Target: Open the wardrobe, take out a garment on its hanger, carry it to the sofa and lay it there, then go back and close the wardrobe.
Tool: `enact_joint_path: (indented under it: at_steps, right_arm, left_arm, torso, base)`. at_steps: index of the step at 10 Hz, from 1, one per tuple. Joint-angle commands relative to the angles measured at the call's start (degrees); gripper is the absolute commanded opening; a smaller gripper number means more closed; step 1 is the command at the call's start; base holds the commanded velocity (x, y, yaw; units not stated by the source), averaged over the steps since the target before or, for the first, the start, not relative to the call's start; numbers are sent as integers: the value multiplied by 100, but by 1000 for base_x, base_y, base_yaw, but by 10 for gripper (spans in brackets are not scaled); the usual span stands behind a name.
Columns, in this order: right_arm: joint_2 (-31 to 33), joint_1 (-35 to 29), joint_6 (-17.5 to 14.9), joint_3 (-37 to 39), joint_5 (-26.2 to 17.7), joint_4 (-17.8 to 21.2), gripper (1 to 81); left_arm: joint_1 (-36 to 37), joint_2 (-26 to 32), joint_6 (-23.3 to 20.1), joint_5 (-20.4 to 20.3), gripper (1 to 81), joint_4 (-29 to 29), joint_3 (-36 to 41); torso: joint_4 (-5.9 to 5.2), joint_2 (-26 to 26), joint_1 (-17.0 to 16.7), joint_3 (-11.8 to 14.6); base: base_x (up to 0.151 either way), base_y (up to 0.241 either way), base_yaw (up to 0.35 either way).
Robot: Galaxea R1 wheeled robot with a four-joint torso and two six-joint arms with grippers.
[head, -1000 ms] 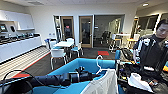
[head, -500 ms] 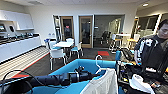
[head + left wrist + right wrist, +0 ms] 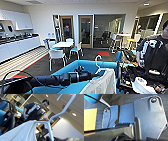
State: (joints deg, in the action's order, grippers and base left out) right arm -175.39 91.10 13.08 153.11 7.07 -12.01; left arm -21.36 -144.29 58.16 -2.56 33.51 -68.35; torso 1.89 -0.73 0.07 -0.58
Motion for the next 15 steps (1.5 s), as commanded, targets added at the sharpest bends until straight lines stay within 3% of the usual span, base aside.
enact_joint_path:
  at_steps: [1,5,8,10,12,15]
  right_arm:
    - [-52,-254,-25,-46,-259,5,811]
    - [-52,-254,-34,-46,-259,-3,811]
    - [-52,-254,-34,-46,-259,-3,811]
    - [-52,-272,-34,-46,-259,-3,811]
    - [-52,-272,-42,-46,-259,-3,811]
    - [-52,-280,-42,-46,-259,-3,811]
  left_arm:
    - [901,-13,-42,-315,10,103,164]
    - [892,-4,-50,-315,10,112,147]
    - [892,-22,-42,-315,10,103,129]
    - [892,-56,-42,-280,10,94,68]
    - [892,-189,-33,-315,10,33,-249]
    - [1014,-522,72,-350,10,15,-854]
  torso:
    - [0,0,0,0]
    - [0,0,0,0]
    - [0,2,6,-2]
    - [0,0,0,-561]
    - [0,-2,-5,-833]
    - [0,2,2,-1440]
  base:
    - [103,0,0]
    - [84,0,0]
    - [0,0,0]
    - [0,0,0]
    - [0,0,0]
    - [0,0,0]
